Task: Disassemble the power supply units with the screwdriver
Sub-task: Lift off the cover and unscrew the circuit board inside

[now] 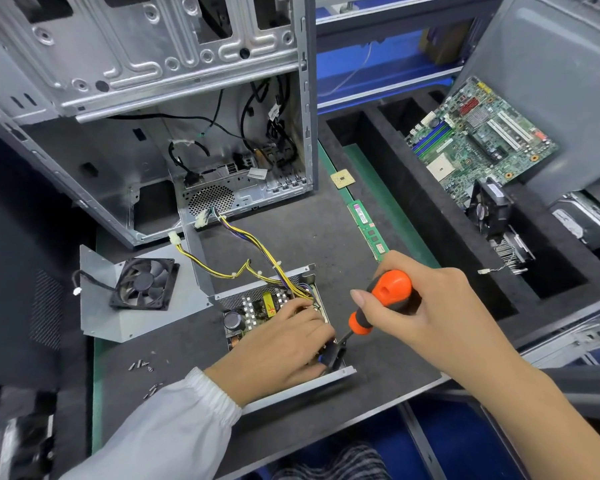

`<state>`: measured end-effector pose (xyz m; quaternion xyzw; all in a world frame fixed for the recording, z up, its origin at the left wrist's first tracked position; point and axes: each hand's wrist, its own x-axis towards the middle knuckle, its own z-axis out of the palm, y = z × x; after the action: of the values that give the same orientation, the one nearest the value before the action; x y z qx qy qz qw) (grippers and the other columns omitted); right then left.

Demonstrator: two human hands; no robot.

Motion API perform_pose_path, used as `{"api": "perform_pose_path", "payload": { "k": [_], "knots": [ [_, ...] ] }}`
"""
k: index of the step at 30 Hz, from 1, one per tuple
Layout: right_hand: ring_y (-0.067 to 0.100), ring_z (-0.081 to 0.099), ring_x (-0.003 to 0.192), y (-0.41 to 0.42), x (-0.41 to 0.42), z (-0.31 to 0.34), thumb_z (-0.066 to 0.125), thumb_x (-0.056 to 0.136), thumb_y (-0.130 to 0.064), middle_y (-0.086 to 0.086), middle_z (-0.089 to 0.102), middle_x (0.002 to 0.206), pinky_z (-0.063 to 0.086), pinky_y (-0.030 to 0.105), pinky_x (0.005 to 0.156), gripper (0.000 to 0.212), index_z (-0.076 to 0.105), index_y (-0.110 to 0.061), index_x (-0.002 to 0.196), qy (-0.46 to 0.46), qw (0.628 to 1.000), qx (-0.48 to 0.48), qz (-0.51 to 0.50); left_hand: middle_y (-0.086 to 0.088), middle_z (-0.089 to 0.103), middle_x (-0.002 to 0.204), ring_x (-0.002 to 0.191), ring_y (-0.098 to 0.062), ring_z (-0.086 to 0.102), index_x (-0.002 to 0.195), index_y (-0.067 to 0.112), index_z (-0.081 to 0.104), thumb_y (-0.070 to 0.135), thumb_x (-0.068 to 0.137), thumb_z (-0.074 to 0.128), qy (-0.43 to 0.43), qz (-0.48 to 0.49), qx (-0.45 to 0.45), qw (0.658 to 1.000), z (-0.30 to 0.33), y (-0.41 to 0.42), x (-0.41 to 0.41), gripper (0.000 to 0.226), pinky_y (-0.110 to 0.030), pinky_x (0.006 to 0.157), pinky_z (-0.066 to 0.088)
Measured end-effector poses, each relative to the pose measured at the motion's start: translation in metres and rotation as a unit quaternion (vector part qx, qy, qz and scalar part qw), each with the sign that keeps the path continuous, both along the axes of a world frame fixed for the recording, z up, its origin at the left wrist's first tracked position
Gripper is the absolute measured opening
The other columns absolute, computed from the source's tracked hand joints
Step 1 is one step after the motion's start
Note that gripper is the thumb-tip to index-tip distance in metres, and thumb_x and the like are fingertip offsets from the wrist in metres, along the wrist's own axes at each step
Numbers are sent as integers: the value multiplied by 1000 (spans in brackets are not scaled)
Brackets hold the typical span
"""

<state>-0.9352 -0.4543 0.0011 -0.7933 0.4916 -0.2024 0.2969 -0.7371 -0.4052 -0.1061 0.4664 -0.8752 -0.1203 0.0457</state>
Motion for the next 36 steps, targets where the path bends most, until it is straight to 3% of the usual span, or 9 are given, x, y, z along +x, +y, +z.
{"api": "perform_pose_path", "payload": {
  "k": [8,11,16,22,24,28,31,36],
  "knots": [
    [17,37,48,0,-3,0,61,74,-53,-6,43,47,41,37,51,36,45,-22,69,-4,1000,6,15,3,64,100,99,-17,58,108,16,61,32,94,46,30,-3,-15,999,-2,1,1,26,-32,110,30],
    [17,40,50,1,-1,4,60,75,-56,-8,46,49,40,32,52,35,45,-23,71,25,998,2,54,0,65,100,99,-19,59,108,12,64,27,92,56,43,-3,-21,999,-3,0,3,22,-33,108,34],
    [14,47,62,-2,-4,13,57,73,-62,-7,52,63,45,34,61,38,52,-24,77,64,994,1,91,-2,66,102,111,-22,56,109,7,65,26,89,66,73,16,-22,997,-2,1,5,27,-32,104,39],
    [13,50,66,-3,-7,18,57,75,-62,-8,54,71,46,40,64,35,49,-27,80,78,988,26,131,-4,60,111,109,-21,51,119,10,56,29,88,60,82,62,23,994,-1,3,6,37,-23,96,36],
    [13,50,66,-2,-7,19,56,75,-63,-9,54,71,46,38,64,36,49,-27,80,83,987,25,136,-1,60,110,109,-19,50,119,13,55,31,89,60,87,61,30,994,0,2,6,35,-25,101,37],
    [13,45,59,1,-4,17,55,72,-66,-10,48,57,43,32,57,41,49,-25,77,92,992,8,88,8,63,109,110,-11,53,110,22,61,27,88,60,60,0,21,998,4,-1,7,23,-32,109,31],
    [13,41,50,-4,-3,17,55,71,-65,-9,43,47,38,30,53,44,50,-21,72,91,995,-5,44,9,59,115,119,-12,47,115,24,61,18,83,62,66,-45,45,996,8,-3,16,32,-34,114,23],
    [14,47,57,-5,7,21,56,73,-62,-7,55,57,46,35,62,39,51,-24,78,99,991,15,94,6,61,122,124,-9,47,127,16,56,-1,85,51,128,-17,107,986,16,-1,28,45,-33,122,6]
  ]
}}
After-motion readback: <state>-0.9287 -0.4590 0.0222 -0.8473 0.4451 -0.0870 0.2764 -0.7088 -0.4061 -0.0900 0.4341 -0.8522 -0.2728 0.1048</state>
